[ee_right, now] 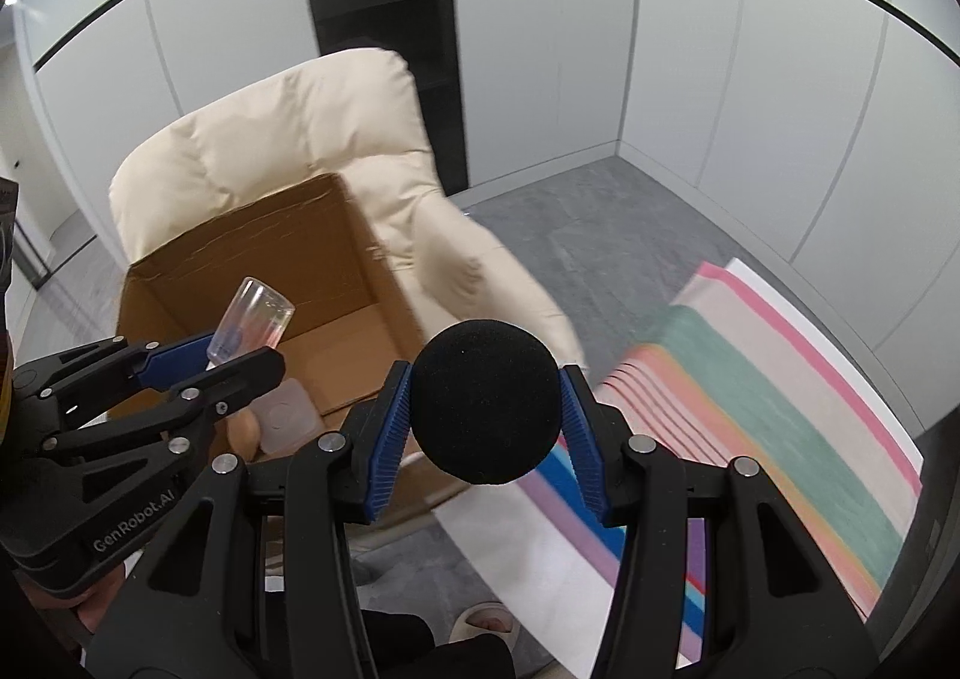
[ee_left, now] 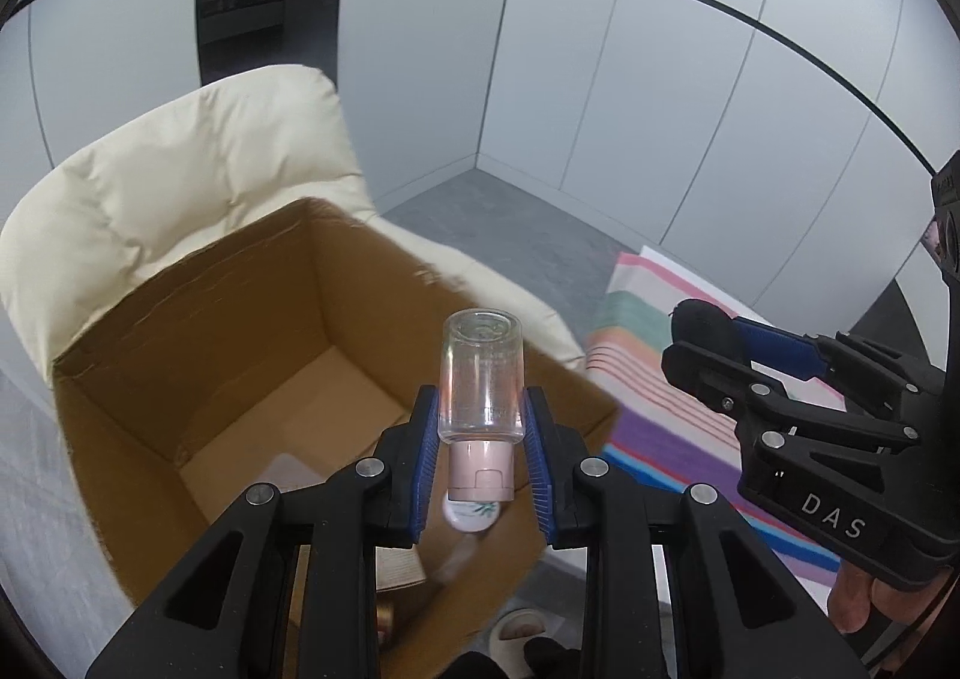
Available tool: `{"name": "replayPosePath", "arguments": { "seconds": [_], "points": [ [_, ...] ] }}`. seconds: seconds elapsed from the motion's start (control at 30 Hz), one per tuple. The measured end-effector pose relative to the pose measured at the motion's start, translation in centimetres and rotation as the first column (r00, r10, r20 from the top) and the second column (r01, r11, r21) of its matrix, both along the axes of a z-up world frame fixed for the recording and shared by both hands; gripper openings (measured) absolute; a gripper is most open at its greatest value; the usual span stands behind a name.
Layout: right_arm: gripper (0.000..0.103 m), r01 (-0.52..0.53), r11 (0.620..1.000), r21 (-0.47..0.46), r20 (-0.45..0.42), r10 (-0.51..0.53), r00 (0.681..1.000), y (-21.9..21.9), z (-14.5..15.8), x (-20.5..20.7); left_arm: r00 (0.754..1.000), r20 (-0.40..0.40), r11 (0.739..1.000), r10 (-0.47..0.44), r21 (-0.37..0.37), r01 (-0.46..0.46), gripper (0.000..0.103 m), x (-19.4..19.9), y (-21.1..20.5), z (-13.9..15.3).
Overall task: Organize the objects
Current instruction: 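Carry the bottle with left tool while right tool carries the sponge to the box, then open left tool over the box while right tool releases the sponge inside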
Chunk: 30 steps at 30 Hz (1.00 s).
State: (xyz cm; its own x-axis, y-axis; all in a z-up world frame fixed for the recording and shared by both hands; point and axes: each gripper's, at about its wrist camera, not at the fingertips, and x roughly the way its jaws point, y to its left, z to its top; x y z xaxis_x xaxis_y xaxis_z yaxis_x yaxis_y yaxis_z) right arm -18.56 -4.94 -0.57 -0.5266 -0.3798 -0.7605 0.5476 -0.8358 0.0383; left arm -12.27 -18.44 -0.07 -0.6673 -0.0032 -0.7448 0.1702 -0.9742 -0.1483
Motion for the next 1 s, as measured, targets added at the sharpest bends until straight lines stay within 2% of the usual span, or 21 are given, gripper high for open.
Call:
{"name": "replayPosePath", "arguments": {
  "seconds": [0.1, 0.17, 0.23, 0.37, 0.43, 0.47, 0.63, 0.73, 0.83, 0.97, 1.0],
  "points": [
    [0.050, -0.033, 0.999, 0.005, 0.007, 0.033, 0.999, -1.6, -0.2, 0.3, 1.000, 0.009, 1.000, 0.025, -0.005, -0.025, 0.028, 0.6, -1.2, -0.3],
    [0.050, -0.048, 0.999, 0.010, 0.007, 0.048, 0.999, -2.5, -0.4, 0.5, 0.999, 0.008, 0.999, 0.036, -0.014, -0.036, 0.036, 1.0, -1.9, -0.3],
    [0.050, -0.065, 0.998, 0.011, 0.011, 0.065, 0.998, -3.4, -0.6, 0.6, 0.998, 0.001, 0.998, 0.058, -0.027, -0.058, 0.054, 1.5, -2.6, -0.1],
    [0.051, -0.082, 0.996, 0.018, 0.020, 0.082, 0.996, -4.9, -1.0, 0.8, 0.995, -0.025, 0.995, 0.092, -0.047, -0.093, 0.077, 2.4, -4.3, 0.4],
    [0.051, -0.087, 0.996, 0.017, 0.027, 0.086, 0.996, -5.3, -1.1, 0.8, 0.991, -0.038, 0.989, 0.132, -0.066, -0.134, 0.098, 3.0, -5.3, 0.7],
    [0.051, -0.090, 0.996, 0.014, 0.032, 0.089, 0.995, -5.6, -1.1, 0.8, 0.988, -0.044, 0.987, 0.145, -0.068, -0.148, 0.103, 3.2, -5.7, 0.8],
    [0.051, -0.110, 0.994, 0.010, 0.051, 0.109, 0.993, -7.5, -1.4, 1.0, 0.977, -0.027, 0.974, 0.211, -0.083, -0.213, 0.103, 4.7, -8.1, 0.7],
    [0.052, -0.126, 0.992, 0.015, 0.058, 0.125, 0.990, -8.7, -1.6, 1.3, 0.974, -0.011, 0.972, 0.226, -0.063, -0.226, 0.103, 5.5, -9.2, 0.4],
    [0.052, -0.142, 0.990, 0.011, 0.063, 0.141, 0.988, -9.9, -1.8, 1.6, 0.973, -0.008, 0.970, 0.232, -0.078, -0.232, 0.103, 6.0, -9.7, 0.3],
    [0.056, -0.163, 0.987, 0.015, 0.051, 0.162, 0.985, -11.2, -1.7, 2.1, 0.970, -0.002, 0.966, 0.243, -0.094, -0.242, 0.103, 6.5, -10.2, 0.1],
    [0.062, -0.164, 0.986, 0.017, 0.048, 0.163, 0.985, -11.4, -1.7, 2.2, 0.969, 0.001, 0.965, 0.245, -0.095, -0.244, 0.103, 6.6, -10.4, 0.0]
  ]
}}
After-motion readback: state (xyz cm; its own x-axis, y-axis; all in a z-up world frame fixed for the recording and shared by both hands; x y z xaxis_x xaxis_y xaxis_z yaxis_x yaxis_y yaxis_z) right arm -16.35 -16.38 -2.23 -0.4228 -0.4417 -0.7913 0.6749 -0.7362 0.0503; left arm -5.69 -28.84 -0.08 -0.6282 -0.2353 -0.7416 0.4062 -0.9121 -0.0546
